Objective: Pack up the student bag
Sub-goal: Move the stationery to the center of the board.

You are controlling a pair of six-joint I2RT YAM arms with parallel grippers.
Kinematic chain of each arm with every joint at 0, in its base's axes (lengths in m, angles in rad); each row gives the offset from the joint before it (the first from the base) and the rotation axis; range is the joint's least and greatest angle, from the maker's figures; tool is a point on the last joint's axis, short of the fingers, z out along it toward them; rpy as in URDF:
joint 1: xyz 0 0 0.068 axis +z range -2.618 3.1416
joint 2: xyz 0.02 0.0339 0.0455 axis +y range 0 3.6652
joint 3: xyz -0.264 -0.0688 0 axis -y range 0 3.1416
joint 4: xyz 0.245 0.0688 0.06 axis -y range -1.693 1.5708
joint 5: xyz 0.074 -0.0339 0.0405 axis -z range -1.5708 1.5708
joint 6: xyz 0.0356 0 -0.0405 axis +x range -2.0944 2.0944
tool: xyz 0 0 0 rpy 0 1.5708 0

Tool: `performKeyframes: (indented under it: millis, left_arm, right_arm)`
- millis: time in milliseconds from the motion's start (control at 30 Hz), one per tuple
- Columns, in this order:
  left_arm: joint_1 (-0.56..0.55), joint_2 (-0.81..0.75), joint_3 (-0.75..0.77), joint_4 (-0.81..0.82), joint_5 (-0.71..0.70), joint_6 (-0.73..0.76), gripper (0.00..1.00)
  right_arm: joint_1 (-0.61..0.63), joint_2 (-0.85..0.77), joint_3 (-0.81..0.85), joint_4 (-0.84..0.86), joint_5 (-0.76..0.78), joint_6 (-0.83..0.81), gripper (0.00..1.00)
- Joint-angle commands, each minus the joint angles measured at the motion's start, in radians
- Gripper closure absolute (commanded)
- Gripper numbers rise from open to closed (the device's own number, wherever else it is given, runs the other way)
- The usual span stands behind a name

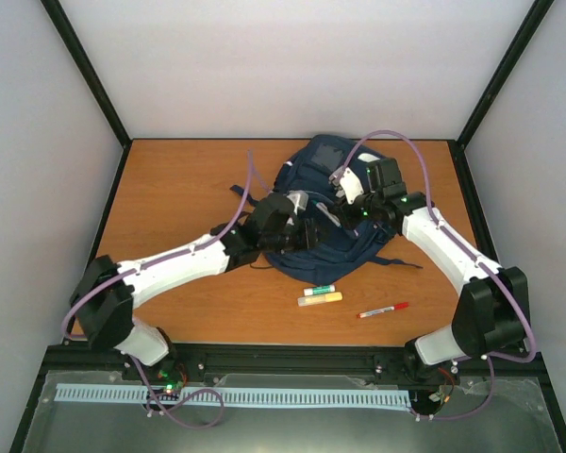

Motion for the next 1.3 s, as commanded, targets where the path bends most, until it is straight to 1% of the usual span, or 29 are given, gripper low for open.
performKeyframes:
  millis: [0,33,100,133,233,300,400,500,567,667,767,1000,1133,1267]
  left_arm:
    - [-0.047,-0.101,-0.055,-0.197,-0.036,0.274,0.58]
    - [-0.056,-0.120,-0.071,-0.215,-0.033,0.319,0.59]
    - [-0.082,-0.147,-0.103,-0.258,-0.028,0.428,0.68]
    - [-0.103,-0.155,-0.109,-0.290,-0.044,0.467,0.70]
    - [-0.164,-0.164,-0.120,-0.354,-0.074,0.558,0.68]
    - [-0.192,-0.151,-0.118,-0.407,-0.093,0.599,0.67]
    - [-0.222,-0.112,-0.115,-0.442,-0.137,0.653,0.66]
    - [-0.240,-0.060,-0.100,-0.455,-0.200,0.675,0.66]
    - [-0.243,-0.028,-0.092,-0.433,-0.198,0.685,0.66]
    - [-0.245,0.025,-0.066,-0.410,-0.186,0.712,0.61]
    - [-0.245,0.078,-0.036,-0.410,-0.210,0.727,0.59]
    - [-0.245,0.164,0.007,-0.397,-0.227,0.748,0.61]
    - [-0.245,0.196,0.011,-0.387,-0.311,0.731,0.61]
    - [-0.245,0.224,0.021,-0.373,-0.289,0.741,0.61]
  right_arm:
    - [-0.013,-0.048,-0.038,0.080,-0.007,-0.034,0.97]
    - [-0.013,-0.051,-0.046,0.085,-0.004,-0.039,0.97]
    - [-0.017,-0.054,-0.059,0.093,-0.002,-0.044,0.97]
    - [-0.019,-0.053,-0.064,0.094,-0.002,-0.049,0.97]
    - [-0.024,-0.041,-0.067,0.096,0.001,-0.056,0.97]
    - [-0.026,-0.036,-0.067,0.095,0.002,-0.058,0.97]
    - [-0.027,-0.033,-0.069,0.095,-0.003,-0.058,0.97]
    - [-0.028,-0.033,-0.074,0.097,-0.007,-0.060,0.97]
    - [-0.030,-0.032,-0.074,0.097,-0.009,-0.060,0.97]
    - [-0.031,-0.028,-0.076,0.097,-0.011,-0.061,0.97]
    - [-0.034,-0.026,-0.077,0.096,-0.014,-0.060,0.97]
    - [-0.040,-0.027,-0.079,0.097,-0.019,-0.060,0.97]
    - [-0.043,-0.024,-0.079,0.095,-0.017,-0.058,0.97]
    - [-0.046,-0.023,-0.080,0.096,-0.020,-0.056,0.97]
